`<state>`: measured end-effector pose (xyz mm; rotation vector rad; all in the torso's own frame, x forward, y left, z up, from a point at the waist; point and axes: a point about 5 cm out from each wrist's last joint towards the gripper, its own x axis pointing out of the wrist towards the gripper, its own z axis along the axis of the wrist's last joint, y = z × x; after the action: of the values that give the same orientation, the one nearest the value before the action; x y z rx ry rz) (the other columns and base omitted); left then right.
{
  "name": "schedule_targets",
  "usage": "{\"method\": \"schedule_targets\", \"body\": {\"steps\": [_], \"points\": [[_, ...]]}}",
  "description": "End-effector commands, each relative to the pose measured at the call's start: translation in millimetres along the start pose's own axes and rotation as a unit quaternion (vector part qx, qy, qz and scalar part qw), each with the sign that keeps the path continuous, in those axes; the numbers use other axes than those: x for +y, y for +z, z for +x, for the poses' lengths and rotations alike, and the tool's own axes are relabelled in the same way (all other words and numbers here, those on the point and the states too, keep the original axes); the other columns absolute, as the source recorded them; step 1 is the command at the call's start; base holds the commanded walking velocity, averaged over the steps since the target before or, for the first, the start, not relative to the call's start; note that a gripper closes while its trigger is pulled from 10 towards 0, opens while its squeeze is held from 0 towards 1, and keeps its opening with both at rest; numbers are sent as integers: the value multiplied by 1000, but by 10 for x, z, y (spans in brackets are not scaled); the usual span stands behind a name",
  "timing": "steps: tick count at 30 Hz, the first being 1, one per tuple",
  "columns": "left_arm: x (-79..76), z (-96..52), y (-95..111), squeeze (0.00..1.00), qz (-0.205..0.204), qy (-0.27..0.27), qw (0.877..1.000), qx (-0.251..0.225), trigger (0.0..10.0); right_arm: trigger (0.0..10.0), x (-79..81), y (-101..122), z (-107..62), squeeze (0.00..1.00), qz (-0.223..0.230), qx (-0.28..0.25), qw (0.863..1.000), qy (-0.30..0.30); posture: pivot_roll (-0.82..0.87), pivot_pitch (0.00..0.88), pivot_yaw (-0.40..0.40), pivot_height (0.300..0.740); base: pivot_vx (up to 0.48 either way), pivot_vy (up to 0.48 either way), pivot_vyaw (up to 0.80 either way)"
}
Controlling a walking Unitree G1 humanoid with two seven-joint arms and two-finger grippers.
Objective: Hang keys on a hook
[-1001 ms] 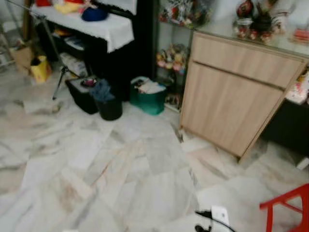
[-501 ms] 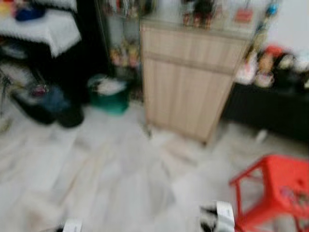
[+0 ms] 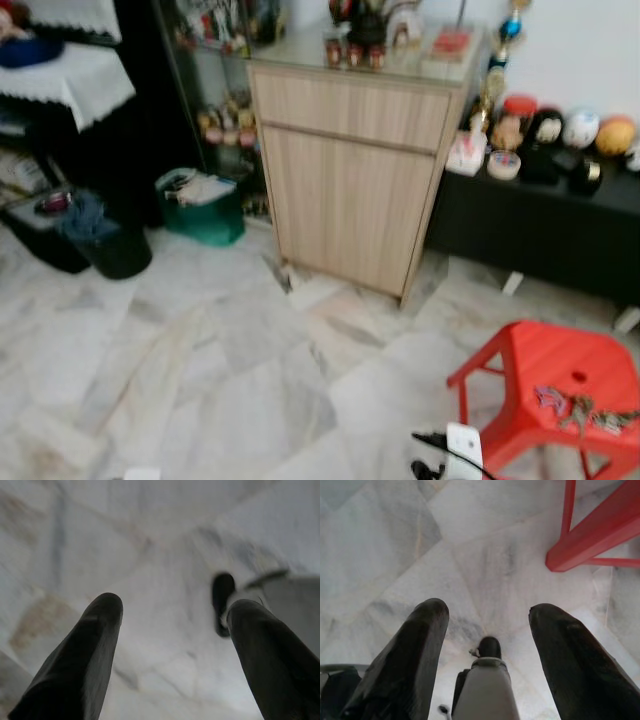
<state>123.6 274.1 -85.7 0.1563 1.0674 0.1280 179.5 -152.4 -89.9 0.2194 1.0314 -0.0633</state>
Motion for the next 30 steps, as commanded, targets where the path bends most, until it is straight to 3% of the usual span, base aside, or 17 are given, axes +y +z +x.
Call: {"method": "schedule_targets", "body": {"steps": [1,12,18,30], "points": [[26,-3,0,0,7,4,1000,2,10000,10000,-3,-32,-3,0,-5,5,1000,0,74,0,-25,740,0,-266,0],[-88,18,17,0,-8,-4,1000,2,10000,10000,-111,24,-10,0,-17,4,1000,-9,116,0,-26,740,0,-268,0],[-206,39,54,0,-15,-10,1000,-2,10000,10000,-210,71,-20,0,7,-4,1000,-22,122,0,-55,740,0,-266,-696],[-130,27,31,0,-24,-4,1000,0,10000,10000,-134,59,-12,0,16,-16,1000,-17,52,0,-10,740,0,-267,-114]]}}
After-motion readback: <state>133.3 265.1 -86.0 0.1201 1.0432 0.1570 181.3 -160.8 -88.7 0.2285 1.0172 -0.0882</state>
